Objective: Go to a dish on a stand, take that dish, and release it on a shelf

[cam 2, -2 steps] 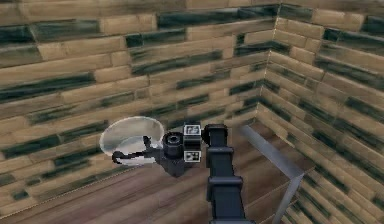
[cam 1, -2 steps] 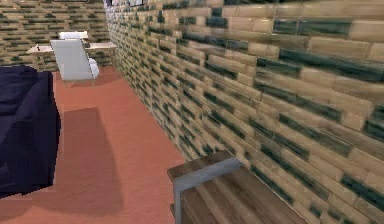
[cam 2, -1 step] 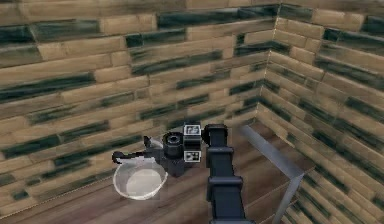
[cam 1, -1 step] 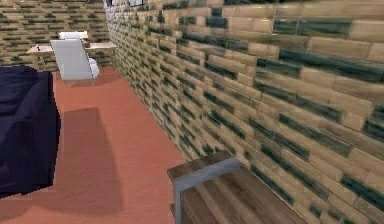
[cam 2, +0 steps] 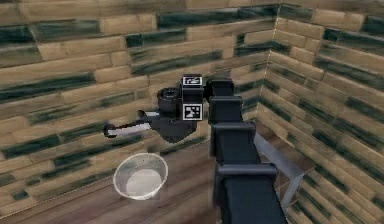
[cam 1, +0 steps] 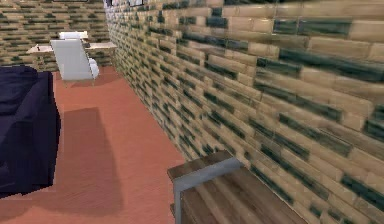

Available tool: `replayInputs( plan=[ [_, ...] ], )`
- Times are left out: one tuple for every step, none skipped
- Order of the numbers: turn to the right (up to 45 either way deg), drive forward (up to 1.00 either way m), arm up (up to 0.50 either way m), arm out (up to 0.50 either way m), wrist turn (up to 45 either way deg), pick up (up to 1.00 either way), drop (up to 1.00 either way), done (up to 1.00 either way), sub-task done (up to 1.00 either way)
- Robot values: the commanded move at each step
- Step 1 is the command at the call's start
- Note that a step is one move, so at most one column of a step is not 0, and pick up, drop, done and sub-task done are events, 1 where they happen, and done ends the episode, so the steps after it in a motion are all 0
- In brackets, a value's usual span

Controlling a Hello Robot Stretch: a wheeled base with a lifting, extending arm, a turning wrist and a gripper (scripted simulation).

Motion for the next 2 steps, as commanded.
replayInputs(
  plan=[
    [0.0, 0.00, 0.00, -0.08, 0.0, 0.00, 0.00, 0.00, 0.00],
    [0.0, 0.00, 0.00, 0.00, 0.0, 0.00, 0.00, 1.00, 0.00]
  ],
)
